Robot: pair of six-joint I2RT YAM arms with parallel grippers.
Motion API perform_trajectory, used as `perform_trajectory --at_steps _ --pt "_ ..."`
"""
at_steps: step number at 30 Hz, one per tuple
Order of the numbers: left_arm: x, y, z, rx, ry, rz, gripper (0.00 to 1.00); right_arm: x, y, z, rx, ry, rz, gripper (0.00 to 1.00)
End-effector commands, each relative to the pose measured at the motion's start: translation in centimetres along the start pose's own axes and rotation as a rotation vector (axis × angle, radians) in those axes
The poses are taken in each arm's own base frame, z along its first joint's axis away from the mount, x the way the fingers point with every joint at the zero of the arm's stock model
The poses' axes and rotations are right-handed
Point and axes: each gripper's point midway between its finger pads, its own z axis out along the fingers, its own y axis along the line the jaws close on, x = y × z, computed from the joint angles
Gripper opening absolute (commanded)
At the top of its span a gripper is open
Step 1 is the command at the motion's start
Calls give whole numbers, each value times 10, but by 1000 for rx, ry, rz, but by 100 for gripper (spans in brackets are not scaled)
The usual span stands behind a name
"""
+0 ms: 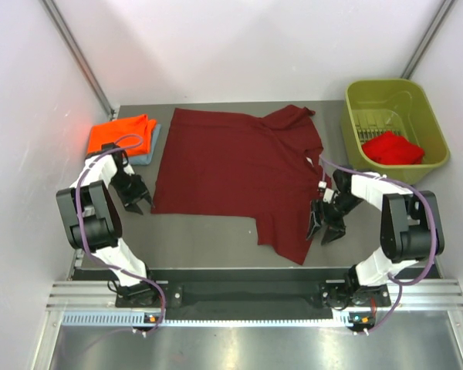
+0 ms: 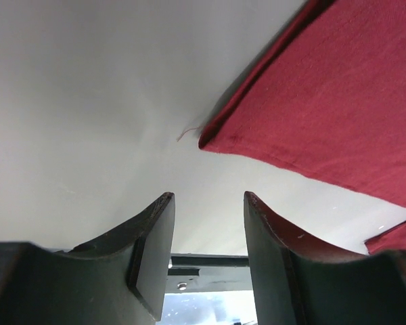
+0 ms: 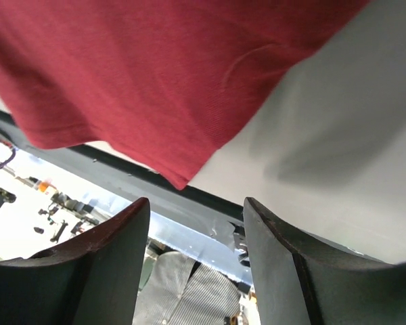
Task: Fold and stack the t-shirts
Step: Flatten the tshirt out
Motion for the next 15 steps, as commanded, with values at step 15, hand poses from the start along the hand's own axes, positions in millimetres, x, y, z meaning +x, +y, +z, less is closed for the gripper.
perform_trajectory --at_steps 15 --pt "-24 -5 18 10 17 -32 46 27 0 23 60 104 18 55"
